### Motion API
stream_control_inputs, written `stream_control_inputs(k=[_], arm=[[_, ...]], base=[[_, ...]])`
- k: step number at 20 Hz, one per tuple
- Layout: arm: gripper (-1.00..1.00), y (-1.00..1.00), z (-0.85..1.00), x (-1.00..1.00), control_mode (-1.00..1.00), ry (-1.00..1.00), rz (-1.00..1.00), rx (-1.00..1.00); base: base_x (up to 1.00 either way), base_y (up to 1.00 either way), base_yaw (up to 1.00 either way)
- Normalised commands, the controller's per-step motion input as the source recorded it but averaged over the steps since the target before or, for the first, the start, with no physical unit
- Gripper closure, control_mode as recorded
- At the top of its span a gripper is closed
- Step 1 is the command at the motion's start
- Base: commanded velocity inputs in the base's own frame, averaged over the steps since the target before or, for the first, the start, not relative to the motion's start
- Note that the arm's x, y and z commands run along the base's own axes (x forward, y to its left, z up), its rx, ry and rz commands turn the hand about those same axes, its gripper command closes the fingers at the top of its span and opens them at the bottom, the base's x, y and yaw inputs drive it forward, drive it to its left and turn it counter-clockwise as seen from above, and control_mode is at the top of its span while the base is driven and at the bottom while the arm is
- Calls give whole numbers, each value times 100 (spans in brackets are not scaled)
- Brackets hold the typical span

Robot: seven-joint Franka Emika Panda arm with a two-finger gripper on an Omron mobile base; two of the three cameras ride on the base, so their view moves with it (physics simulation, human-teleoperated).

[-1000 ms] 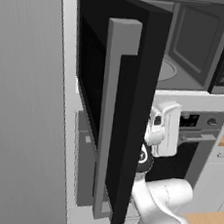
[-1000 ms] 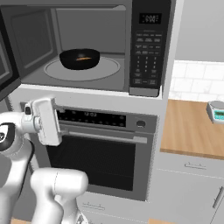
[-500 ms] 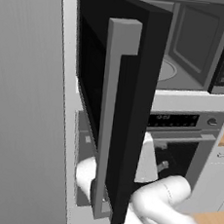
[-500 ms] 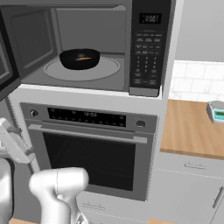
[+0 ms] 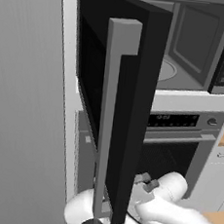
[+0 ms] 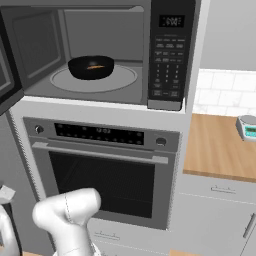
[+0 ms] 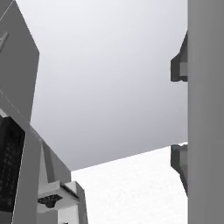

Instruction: Open the microwave, place the bowl with waffle inside the microwave, then close the microwave door and turn it on.

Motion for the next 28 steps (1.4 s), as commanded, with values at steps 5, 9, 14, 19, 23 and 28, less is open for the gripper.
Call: stream_control_inputs(k=[5, 9, 14, 19, 23, 28], arm=[[100, 69, 0, -1, -100, 42, -1, -23], [100, 94, -1, 11, -100, 61, -5, -30], [100, 100, -8, 31, -100, 60, -1, -38], [100, 81, 5, 15, -100, 30, 0, -20], [100, 50, 28, 14, -100, 18, -2, -4], [100, 7, 60, 4, -100, 7, -5, 3]], base=[[0, 0, 0], [0, 0, 0], [0, 0, 0], [0, 0, 0], [0, 0, 0], [0, 0, 0]])
